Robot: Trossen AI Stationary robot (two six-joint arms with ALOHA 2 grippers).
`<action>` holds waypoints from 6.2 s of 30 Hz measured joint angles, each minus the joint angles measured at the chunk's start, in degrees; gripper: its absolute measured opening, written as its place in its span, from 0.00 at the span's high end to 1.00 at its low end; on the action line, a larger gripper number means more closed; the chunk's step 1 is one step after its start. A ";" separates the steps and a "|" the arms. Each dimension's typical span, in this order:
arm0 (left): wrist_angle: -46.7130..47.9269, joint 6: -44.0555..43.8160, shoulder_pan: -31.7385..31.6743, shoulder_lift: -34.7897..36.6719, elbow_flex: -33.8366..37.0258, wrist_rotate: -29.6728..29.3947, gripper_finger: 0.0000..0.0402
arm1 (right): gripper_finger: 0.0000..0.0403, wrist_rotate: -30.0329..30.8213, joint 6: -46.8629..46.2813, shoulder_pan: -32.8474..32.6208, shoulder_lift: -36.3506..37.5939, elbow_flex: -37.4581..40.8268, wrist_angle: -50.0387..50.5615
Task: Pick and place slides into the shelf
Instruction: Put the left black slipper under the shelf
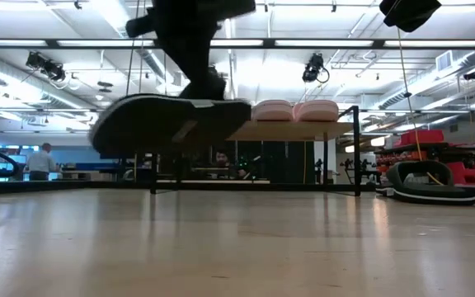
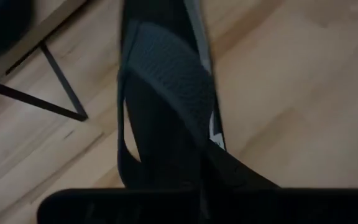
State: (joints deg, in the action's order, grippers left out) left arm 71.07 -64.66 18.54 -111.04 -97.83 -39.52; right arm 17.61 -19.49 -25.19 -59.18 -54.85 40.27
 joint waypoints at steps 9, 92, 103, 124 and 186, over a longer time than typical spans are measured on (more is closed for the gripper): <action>-7.68 2.03 -6.59 -1.88 5.88 0.86 0.99 | 0.74 -0.02 -0.02 -0.01 -0.04 0.02 -0.02; -24.84 18.75 -22.28 -13.21 9.32 2.01 0.98 | 0.74 -0.02 -3.45 -0.11 -0.02 0.02 0.63; -29.77 18.58 -25.41 -13.21 9.32 2.11 0.99 | 0.74 -0.02 -3.52 -0.11 -0.02 0.02 0.61; -27.59 16.72 -13.17 -12.22 9.26 3.54 0.99 | 0.74 -0.02 -3.52 -0.11 -0.04 0.02 0.61; -4.90 -4.71 -11.91 -10.34 19.44 14.96 0.99 | 0.74 0.55 -3.30 -0.13 -0.04 0.02 1.90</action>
State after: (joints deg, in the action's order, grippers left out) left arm 66.18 -69.37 6.63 -121.38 -78.38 -24.57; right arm 18.15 -22.79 -25.32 -59.22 -54.83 42.17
